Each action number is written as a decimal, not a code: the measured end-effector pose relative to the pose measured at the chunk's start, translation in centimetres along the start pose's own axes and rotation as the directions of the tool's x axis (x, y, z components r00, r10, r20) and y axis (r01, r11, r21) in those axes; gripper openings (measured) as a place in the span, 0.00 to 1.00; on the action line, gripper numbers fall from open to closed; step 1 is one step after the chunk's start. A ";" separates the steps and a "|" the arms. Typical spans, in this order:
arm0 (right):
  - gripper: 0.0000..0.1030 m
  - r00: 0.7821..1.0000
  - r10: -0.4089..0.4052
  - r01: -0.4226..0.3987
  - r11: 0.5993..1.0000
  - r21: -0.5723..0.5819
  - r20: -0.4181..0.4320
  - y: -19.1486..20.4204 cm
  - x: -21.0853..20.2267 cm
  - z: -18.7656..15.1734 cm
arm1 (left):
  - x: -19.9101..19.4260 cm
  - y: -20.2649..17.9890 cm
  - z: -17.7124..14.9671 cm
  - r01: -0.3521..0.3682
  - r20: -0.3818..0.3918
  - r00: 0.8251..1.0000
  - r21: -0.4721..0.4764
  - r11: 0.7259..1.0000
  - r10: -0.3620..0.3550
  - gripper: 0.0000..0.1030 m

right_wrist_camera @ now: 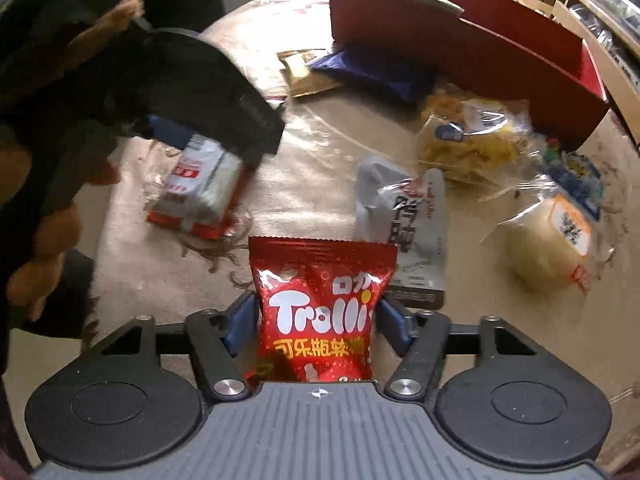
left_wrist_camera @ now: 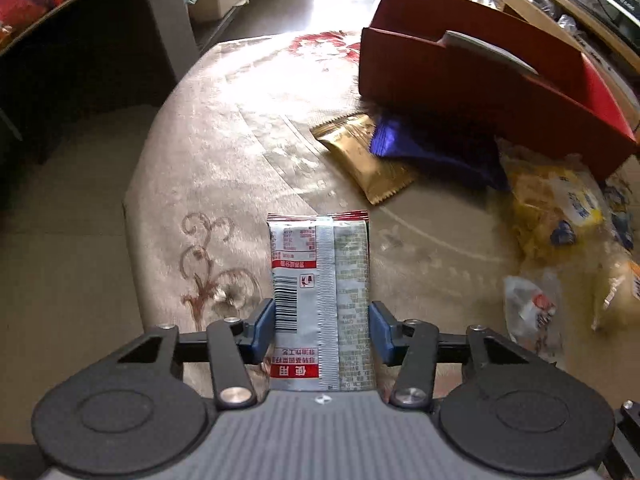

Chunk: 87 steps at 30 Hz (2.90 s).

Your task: Organize snacks

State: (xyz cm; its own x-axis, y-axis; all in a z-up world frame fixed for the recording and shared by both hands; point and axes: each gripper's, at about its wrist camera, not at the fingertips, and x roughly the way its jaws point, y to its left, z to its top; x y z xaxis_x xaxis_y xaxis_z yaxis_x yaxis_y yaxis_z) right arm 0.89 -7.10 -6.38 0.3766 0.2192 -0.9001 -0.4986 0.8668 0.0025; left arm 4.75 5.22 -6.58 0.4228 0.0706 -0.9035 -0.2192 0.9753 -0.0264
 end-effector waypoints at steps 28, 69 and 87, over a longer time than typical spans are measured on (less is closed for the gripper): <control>0.54 0.974 -0.089 0.042 0.976 0.216 0.211 -5.2 -6.1 -0.2 | -5.5 -2.1 -0.5 0.196 0.086 0.976 0.038 0.980 -0.199 0.46; 0.54 0.918 -0.205 0.083 0.936 0.341 0.339 -14.0 -5.8 10.7 | -4.4 -9.0 12.0 0.181 0.244 0.949 0.094 0.979 -0.199 0.46; 0.54 0.910 -0.226 0.088 0.924 0.372 0.346 -17.6 -2.9 15.4 | -0.9 -11.6 18.0 0.128 0.268 0.952 0.085 0.988 -0.146 0.45</control>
State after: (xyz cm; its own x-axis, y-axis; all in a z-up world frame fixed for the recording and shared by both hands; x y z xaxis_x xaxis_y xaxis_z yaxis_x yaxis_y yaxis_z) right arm 20.57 -16.08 2.92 0.7261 0.1583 -0.6691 -0.1369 0.9869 0.0850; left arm 22.77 -2.37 2.28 0.6700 -0.0195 -0.7421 -0.0881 0.9905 -0.1055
